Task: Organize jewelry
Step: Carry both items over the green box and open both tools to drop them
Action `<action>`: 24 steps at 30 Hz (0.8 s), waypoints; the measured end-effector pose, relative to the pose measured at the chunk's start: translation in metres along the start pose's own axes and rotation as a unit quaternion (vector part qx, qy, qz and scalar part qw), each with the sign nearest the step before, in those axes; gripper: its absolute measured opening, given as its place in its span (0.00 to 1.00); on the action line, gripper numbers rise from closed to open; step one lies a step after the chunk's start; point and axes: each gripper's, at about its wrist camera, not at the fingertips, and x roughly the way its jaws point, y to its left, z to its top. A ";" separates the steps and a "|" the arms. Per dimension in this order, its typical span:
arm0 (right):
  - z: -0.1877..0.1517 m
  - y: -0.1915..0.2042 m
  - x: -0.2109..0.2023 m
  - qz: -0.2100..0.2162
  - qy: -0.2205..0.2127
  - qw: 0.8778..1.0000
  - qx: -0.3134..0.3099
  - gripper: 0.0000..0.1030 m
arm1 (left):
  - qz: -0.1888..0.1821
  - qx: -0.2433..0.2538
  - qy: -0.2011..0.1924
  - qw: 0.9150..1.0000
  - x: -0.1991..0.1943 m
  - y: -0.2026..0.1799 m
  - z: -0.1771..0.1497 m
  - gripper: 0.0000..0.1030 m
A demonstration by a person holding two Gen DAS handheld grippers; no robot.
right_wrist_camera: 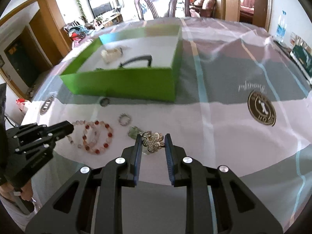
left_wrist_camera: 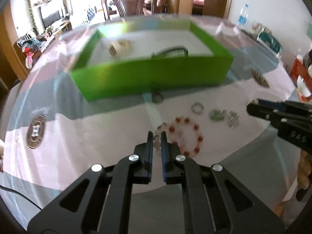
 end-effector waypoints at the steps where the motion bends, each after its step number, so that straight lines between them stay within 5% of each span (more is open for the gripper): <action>1: 0.002 0.003 -0.005 0.002 -0.006 1.000 -0.003 0.23 | 0.000 -0.001 -0.008 1.000 -0.007 0.001 0.002 0.08; 9: 0.011 0.032 -0.033 0.021 -0.044 0.998 -0.038 0.23 | 0.003 -0.007 -0.082 0.997 -0.068 0.008 0.011 0.08; 18: 0.000 0.056 -0.005 0.021 -0.005 0.998 -0.058 0.23 | 0.005 -0.021 -0.070 0.997 -0.066 0.015 -0.001 0.08; 24: 0.018 0.062 -0.022 0.008 -0.041 0.997 -0.066 0.23 | 0.007 -0.025 -0.087 0.996 -0.073 0.025 0.012 0.08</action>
